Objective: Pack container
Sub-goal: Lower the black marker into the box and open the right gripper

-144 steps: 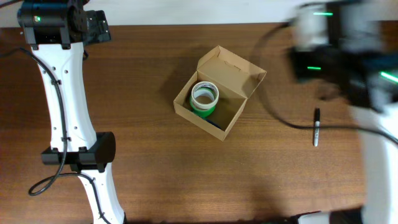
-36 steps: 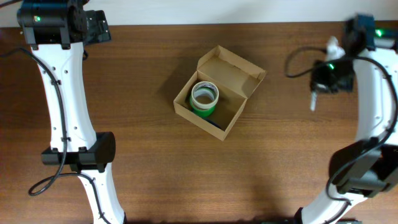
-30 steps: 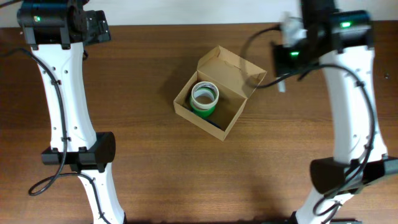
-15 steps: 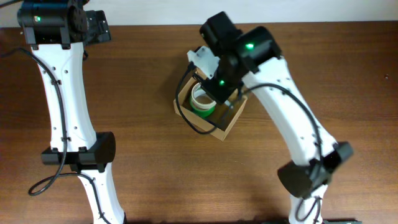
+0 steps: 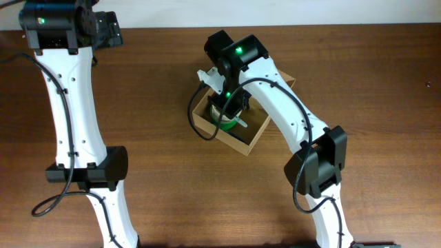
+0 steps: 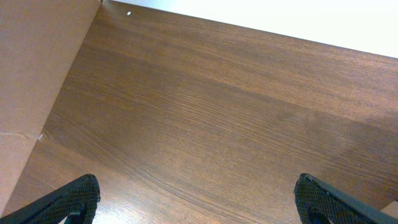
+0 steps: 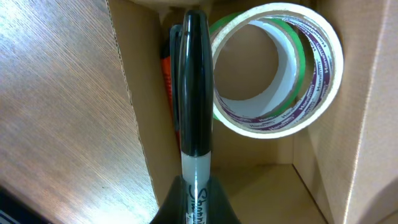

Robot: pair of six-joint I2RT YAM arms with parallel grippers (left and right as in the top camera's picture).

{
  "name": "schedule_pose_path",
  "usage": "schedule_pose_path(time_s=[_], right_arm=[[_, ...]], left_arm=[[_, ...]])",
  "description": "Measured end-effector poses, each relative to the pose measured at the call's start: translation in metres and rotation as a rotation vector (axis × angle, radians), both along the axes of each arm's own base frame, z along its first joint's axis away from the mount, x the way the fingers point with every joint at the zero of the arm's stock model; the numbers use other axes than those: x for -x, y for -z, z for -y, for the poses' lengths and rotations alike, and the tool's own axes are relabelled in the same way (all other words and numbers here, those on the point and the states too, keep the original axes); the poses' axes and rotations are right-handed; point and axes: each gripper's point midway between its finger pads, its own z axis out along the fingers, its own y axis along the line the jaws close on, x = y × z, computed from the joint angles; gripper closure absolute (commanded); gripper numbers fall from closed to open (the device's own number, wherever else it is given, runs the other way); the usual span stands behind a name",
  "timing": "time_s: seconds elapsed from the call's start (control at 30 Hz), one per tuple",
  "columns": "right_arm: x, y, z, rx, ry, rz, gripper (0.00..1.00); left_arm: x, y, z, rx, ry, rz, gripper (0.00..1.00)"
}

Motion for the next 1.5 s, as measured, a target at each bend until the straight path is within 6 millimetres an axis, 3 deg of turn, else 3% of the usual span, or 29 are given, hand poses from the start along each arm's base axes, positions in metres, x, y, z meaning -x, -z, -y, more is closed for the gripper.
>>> schedule_pose_path(time_s=[0.47,0.9,0.97,1.17,1.5], right_arm=[[0.000,0.037,-0.009,0.002,0.002,-0.084,0.96],[0.005,0.060,-0.014,0.017,-0.005,-0.135,0.96],[0.006,0.063,-0.015,0.021,-0.008,-0.140,0.93],[0.009,0.064,-0.018,0.020,-0.001,-0.148,0.70],[0.016,0.062,-0.011,0.052,0.001,-0.178,0.65]], left_arm=[[0.000,0.000,0.000,0.000,0.000,0.000,0.00],[0.000,0.000,0.000,0.000,0.000,0.000,0.00],[0.000,0.000,0.000,0.000,0.000,0.000,0.00],[0.000,0.000,0.000,0.000,0.000,0.000,0.00],[0.000,0.000,0.000,0.000,0.000,0.000,0.00]])
